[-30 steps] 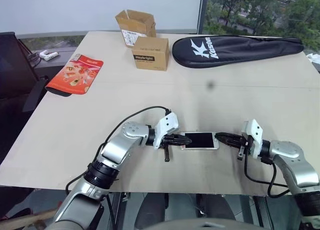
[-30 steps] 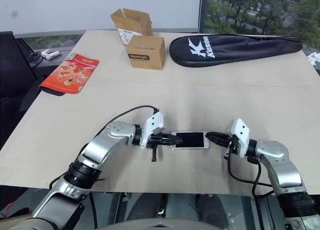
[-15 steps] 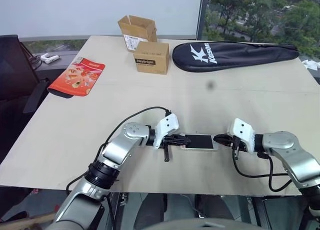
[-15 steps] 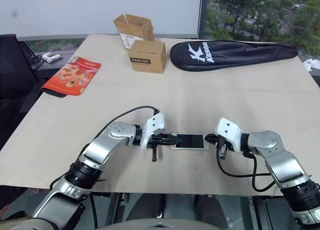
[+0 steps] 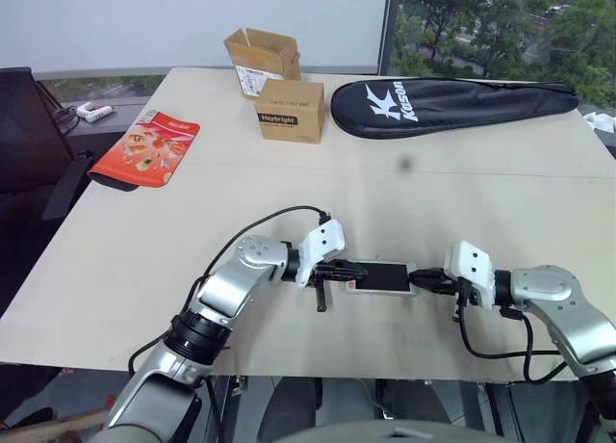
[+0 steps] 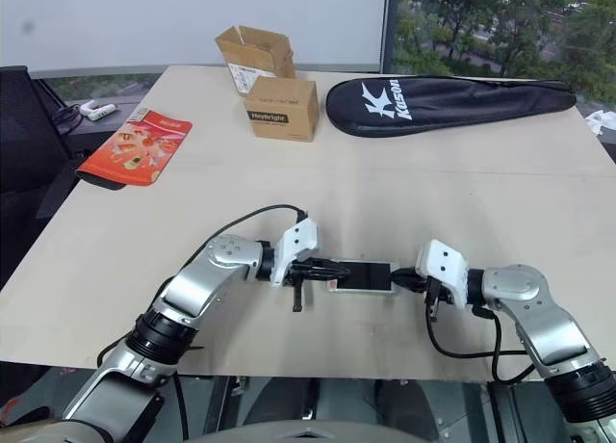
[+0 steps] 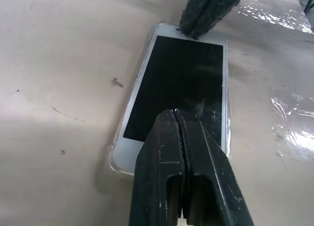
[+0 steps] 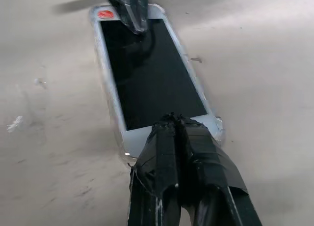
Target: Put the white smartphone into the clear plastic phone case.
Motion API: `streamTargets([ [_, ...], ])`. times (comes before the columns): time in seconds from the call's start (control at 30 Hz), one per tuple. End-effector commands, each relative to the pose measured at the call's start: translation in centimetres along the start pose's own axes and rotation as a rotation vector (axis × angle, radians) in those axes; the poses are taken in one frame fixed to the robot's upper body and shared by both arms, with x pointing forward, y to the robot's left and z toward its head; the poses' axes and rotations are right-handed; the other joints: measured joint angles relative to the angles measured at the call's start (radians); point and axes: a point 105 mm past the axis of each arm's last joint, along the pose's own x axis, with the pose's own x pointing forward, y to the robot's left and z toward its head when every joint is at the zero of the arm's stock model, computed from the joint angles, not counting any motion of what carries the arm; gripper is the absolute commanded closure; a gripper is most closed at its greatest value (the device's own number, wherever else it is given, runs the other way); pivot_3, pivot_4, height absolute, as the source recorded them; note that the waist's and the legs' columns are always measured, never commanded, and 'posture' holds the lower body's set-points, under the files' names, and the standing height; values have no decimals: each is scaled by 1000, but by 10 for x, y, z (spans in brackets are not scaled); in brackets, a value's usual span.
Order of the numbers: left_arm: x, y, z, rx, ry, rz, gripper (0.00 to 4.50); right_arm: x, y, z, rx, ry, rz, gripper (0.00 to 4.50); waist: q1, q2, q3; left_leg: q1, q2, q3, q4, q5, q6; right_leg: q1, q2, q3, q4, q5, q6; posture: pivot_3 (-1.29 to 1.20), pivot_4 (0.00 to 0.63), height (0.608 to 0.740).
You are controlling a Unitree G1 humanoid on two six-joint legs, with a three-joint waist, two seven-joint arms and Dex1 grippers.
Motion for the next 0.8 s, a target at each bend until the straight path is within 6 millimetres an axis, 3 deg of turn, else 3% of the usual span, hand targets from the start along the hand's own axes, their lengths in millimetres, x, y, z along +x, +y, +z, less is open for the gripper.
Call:
streamTargets([
  [0.03, 2, -2, -8, -12, 28, -5, 4500, 4, 17, -19, 71, 30, 77, 4385, 0, 0, 0, 0, 0, 0, 0, 0, 0, 0, 0, 0, 0, 0, 0, 0, 150, 740],
  [0.17, 2, -1, -8, -9, 32, -6, 4500, 2, 13, -13, 83, -10, 68, 4385, -1, 1, 2, 0, 0, 0, 0, 0, 0, 0, 0, 0, 0, -2, 3, 0, 150, 740],
  [0.47, 4, -2, -8, -4, 30, -12, 4500, 0, 16, -28, 54, 81, 87, 4385, 0, 3, 3, 0, 0, 0, 0, 0, 0, 0, 0, 1, 0, -3, 3, 0, 150, 740],
  [0.8, 2, -2, -9, 0, 39, -5, 4500, -2, 14, -65, 48, 402, 62, 4385, -2, 2, 2, 3, 1, 1, 0, 0, 0, 2, 0, 1, 0, -3, 4, 0, 150, 740],
])
